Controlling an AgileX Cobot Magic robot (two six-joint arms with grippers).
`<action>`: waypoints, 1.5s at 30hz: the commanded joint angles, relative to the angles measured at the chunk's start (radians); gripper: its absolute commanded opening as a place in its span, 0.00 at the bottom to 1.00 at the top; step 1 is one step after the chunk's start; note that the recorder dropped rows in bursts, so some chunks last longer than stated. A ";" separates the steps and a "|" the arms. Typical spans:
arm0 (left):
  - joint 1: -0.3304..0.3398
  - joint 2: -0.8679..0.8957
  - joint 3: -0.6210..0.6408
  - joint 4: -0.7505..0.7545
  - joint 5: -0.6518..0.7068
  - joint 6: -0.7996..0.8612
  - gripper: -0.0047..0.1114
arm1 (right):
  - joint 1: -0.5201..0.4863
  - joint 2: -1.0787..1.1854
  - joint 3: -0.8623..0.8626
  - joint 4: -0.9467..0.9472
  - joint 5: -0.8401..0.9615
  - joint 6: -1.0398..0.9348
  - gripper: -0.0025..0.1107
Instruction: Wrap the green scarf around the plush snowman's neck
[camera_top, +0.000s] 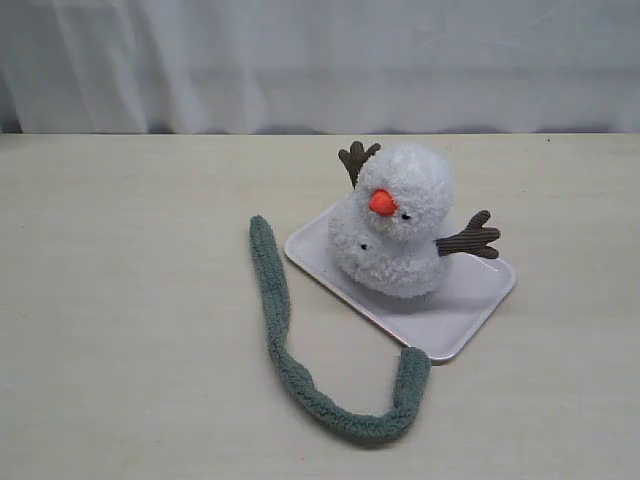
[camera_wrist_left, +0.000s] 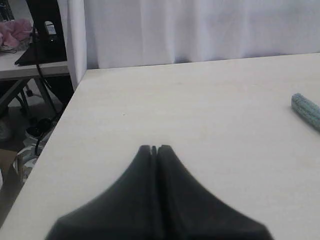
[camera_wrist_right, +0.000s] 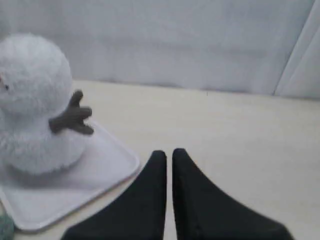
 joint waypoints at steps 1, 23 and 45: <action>-0.001 -0.002 0.003 -0.002 -0.011 -0.002 0.04 | -0.003 -0.004 0.002 -0.015 -0.233 -0.003 0.06; -0.001 -0.002 0.003 -0.002 -0.013 -0.002 0.04 | -0.003 0.072 -0.383 -0.147 -0.141 0.556 0.46; -0.001 -0.002 0.003 -0.002 -0.013 -0.002 0.04 | 0.000 0.830 -0.808 1.017 0.746 -0.767 0.59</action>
